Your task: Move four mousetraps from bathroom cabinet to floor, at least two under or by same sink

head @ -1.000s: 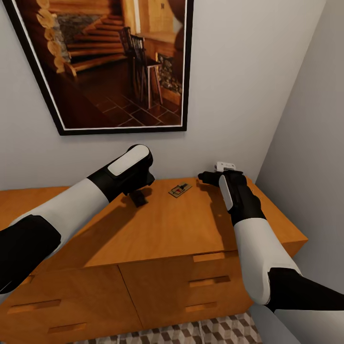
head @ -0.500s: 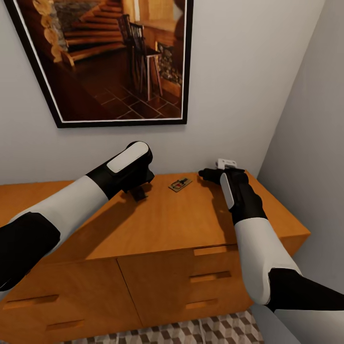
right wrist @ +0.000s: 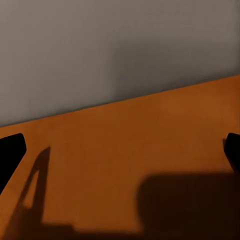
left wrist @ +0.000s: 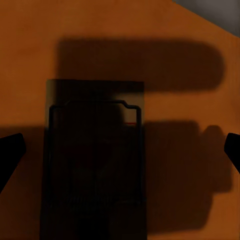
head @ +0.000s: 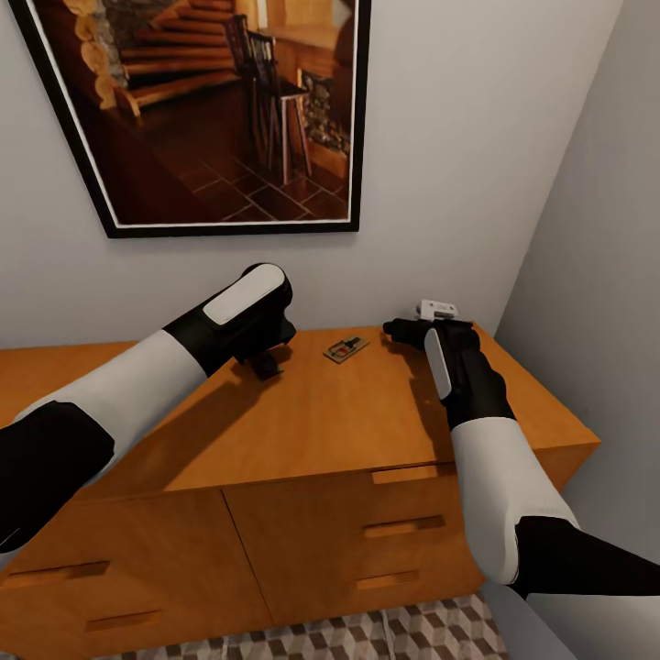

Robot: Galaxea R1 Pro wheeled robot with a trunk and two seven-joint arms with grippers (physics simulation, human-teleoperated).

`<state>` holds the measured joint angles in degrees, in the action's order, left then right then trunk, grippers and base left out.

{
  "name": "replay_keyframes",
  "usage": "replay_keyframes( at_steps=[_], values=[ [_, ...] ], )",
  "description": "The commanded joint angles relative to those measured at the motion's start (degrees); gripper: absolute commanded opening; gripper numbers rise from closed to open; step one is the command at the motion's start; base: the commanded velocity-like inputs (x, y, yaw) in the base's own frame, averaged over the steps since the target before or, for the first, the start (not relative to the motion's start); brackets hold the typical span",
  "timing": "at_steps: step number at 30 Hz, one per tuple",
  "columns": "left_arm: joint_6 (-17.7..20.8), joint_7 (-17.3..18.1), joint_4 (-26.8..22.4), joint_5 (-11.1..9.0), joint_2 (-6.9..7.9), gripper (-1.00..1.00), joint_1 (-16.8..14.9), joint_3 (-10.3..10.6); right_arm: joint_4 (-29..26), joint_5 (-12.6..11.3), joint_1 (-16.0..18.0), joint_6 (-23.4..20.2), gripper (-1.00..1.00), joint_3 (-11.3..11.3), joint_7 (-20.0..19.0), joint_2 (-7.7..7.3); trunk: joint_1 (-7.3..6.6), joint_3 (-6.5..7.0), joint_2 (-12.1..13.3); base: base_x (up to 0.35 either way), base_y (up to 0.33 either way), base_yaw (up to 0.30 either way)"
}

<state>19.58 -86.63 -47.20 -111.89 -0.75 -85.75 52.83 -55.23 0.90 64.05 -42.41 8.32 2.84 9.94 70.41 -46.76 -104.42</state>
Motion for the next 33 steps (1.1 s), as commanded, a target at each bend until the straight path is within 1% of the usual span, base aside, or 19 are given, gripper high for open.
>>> replay_keyframes(
  at_steps=[1, 8, 9, 29, 33],
  values=[
    [0.63, -0.30, 0.32, -0.17, 0.05, 1.00, 2.34, 0.17, 3.90, 0.68, 0.02, -0.30, 1.00, 0.16, 0.15, 0.05, 0.01, -0.08, -0.01, 0.000, 0.000, 0.000],
    [0.63, -0.29, 0.41, -0.19, 0.14, 1.00, 2.46, 0.17, 3.90, 0.67, 0.02, -0.30, 1.00, 0.14, 0.15, 0.05, 0.01, -0.08, -0.01, 0.000, 0.000, 0.000],
    [0.62, -0.29, 0.42, -0.18, 0.17, -1.00, 2.48, 0.17, 3.90, 0.67, 0.02, -0.30, 1.00, 0.13, 0.15, 0.05, 0.01, -0.08, -0.01, 0.000, 0.000, 0.000],
    [0.74, -0.42, 0.40, -0.30, 0.82, -1.00, 2.61, 0.15, 3.94, 0.60, 0.02, -0.30, 1.00, 0.20, 0.15, 0.05, 0.01, -0.08, -0.01, 0.000, 0.000, 0.000],
    [1.29, -0.67, -0.53, -0.33, 0.87, -1.00, 2.59, -0.35, 4.72, 0.61, 0.02, -0.25, 1.00, 0.21, 0.15, 0.05, 0.01, -0.08, -0.01, 0.000, 0.000, 0.000]
  ],
)
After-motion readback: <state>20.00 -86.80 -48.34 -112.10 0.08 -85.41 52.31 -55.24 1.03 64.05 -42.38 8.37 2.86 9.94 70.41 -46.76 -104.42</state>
